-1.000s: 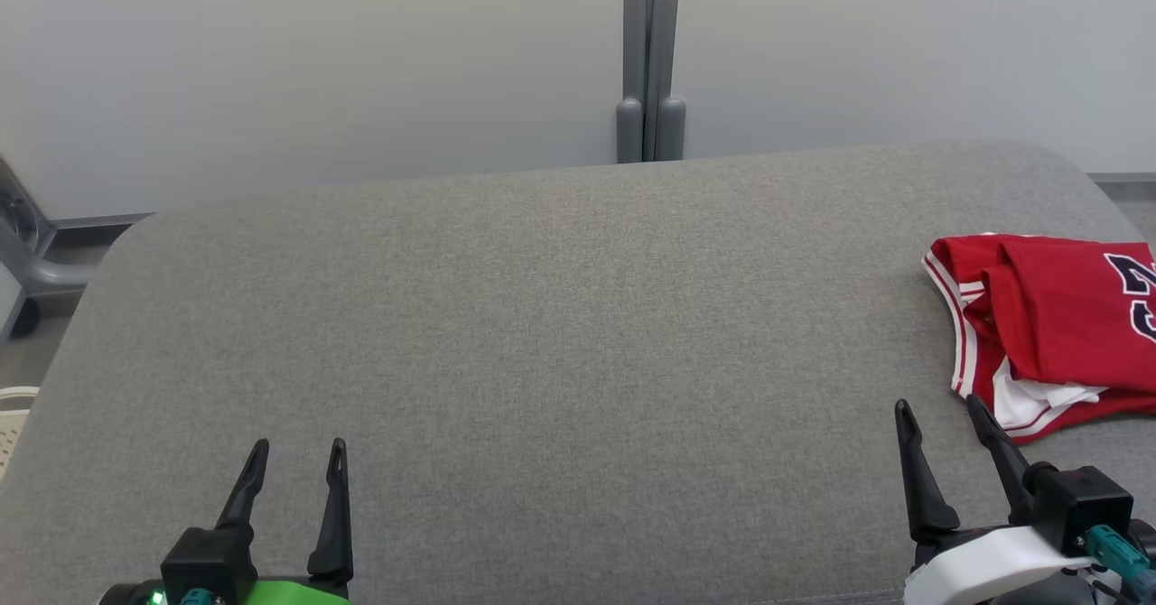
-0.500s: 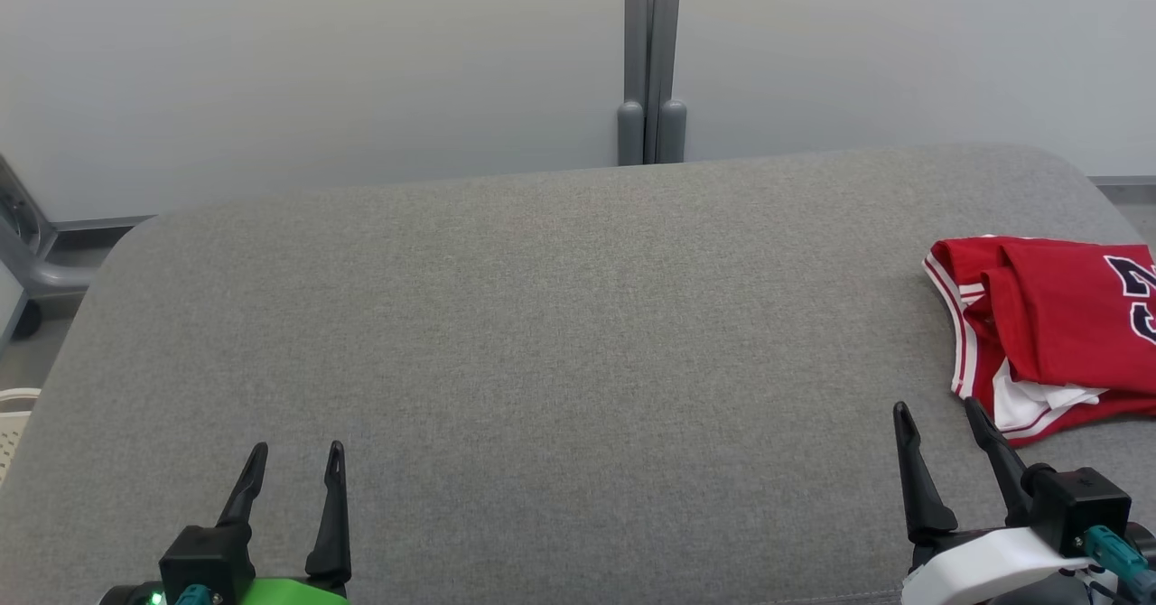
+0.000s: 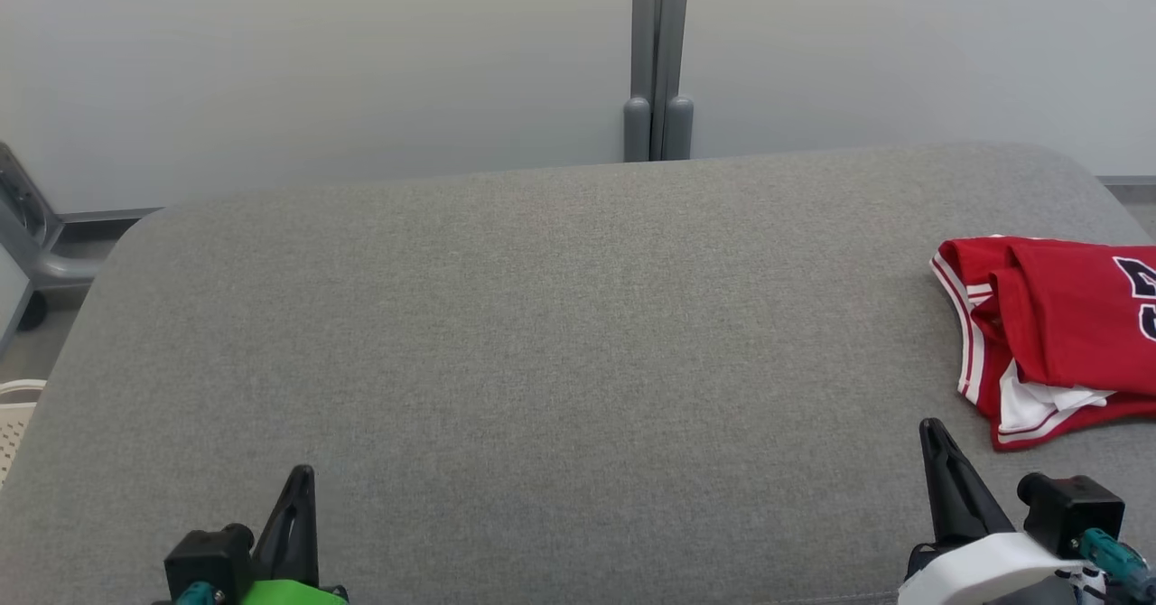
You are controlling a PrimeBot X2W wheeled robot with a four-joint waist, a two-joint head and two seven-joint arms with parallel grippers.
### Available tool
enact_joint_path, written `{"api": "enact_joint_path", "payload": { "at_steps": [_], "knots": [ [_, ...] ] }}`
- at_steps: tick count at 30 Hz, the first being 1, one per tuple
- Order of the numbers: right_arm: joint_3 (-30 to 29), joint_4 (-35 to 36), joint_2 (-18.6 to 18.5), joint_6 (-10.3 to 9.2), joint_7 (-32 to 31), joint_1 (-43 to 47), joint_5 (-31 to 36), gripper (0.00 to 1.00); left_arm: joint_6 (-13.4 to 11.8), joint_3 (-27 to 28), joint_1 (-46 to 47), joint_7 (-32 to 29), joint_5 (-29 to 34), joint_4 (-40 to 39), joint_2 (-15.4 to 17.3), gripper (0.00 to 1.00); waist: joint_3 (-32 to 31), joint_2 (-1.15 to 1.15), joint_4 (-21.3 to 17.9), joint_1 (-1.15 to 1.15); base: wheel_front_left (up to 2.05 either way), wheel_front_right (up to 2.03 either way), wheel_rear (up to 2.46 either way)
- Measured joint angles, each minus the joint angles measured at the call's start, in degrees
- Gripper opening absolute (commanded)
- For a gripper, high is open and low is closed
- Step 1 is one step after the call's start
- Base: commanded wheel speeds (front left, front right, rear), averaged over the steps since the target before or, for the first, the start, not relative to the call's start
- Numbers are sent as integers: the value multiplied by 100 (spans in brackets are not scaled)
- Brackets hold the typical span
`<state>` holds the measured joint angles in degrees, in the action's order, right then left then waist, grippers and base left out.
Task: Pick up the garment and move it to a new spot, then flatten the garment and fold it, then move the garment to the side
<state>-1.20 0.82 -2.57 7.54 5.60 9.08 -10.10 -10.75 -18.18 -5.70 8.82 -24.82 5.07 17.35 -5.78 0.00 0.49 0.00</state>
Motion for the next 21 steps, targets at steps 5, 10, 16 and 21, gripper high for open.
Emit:
{"api": "enact_joint_path", "payload": {
  "at_steps": [5, 10, 16, 21],
  "knots": [
    [0, -294, 0, 0, -22, -268, -564, 0, 127, 247, 250, -147, -417, 293, -59, 0, 33, 0, -2, 0, 0, 0, 0],
    [22, -568, 0, 0, -41, -548, -1132, 0, 249, 479, 526, -299, -816, 532, -152, 0, 67, 0, -4, 0, 0, 0, 0],
    [49, -879, -1, -1, -57, -869, -1764, 0, 380, 724, 822, -436, -1270, 813, -230, 0, 107, 0, -7, 0, 0, 0, 0],
    [64, -1123, -1, -1, -74, -1121, -2241, 0, 480, 910, 1049, -566, -1639, 1022, -298, 0, 140, 0, -10, 0, 0, 0, 0]
  ]
}}
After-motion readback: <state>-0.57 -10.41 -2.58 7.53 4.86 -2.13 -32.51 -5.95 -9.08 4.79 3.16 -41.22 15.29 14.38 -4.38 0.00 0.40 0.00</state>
